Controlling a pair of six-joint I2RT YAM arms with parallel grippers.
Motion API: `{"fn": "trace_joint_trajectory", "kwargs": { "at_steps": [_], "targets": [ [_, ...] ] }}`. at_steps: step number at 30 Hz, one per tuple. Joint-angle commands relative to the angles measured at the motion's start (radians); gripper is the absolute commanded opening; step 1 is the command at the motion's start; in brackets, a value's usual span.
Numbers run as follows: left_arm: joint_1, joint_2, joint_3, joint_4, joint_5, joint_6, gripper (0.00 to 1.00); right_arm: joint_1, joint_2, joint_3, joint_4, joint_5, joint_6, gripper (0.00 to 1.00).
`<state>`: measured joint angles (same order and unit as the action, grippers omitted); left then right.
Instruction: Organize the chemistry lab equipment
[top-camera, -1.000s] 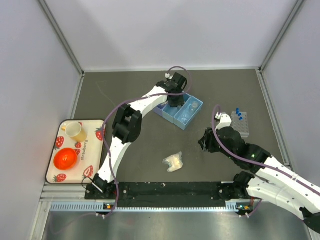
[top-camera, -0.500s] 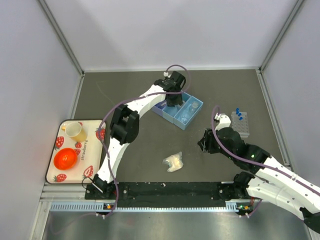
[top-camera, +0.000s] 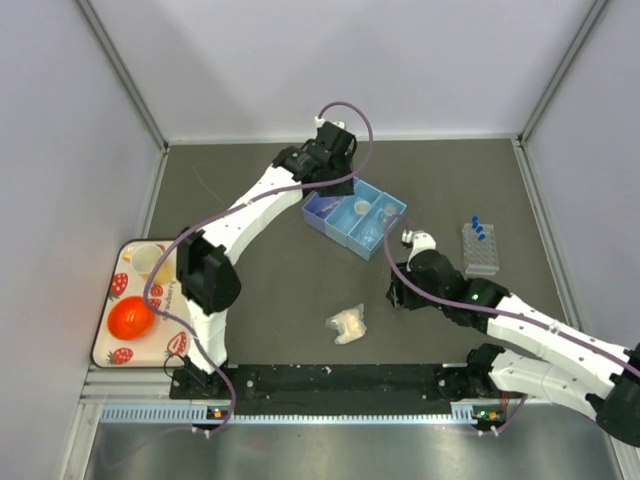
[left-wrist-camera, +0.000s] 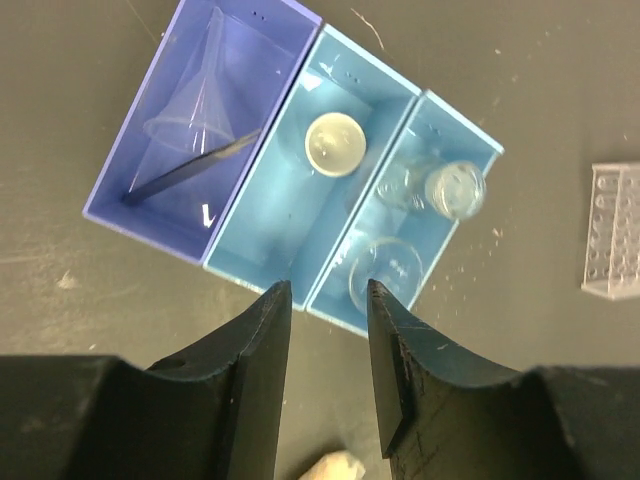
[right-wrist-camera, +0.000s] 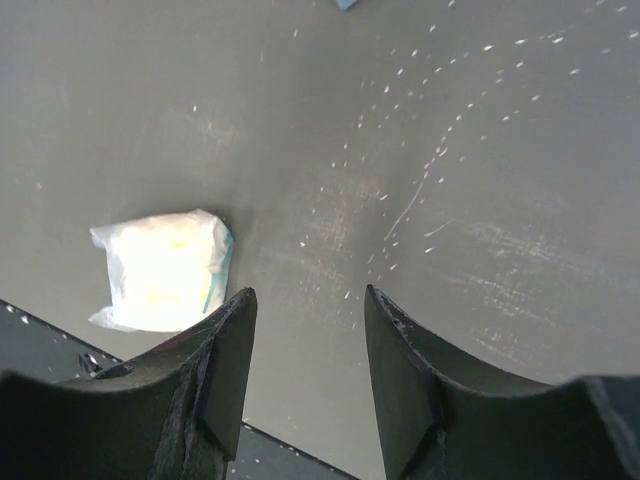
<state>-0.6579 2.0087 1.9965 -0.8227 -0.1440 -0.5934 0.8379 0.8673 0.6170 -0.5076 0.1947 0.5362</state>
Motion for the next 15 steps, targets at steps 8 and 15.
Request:
{"fn": "trace_joint_trajectory", "kwargs": {
  "at_steps": [8, 15],
  "targets": [
    [-0.026, -0.430, -0.343, -0.021, -0.065, 0.104, 0.44, 0.239, 0.271, 0.139, 0.083, -0.045, -0.041, 0.49],
    [-0.025, -0.706, -0.585, 0.019, -0.104, 0.118, 0.44, 0.366, 0.424, 0.234, 0.084, 0.031, 0.001, 0.49]
  ]
}}
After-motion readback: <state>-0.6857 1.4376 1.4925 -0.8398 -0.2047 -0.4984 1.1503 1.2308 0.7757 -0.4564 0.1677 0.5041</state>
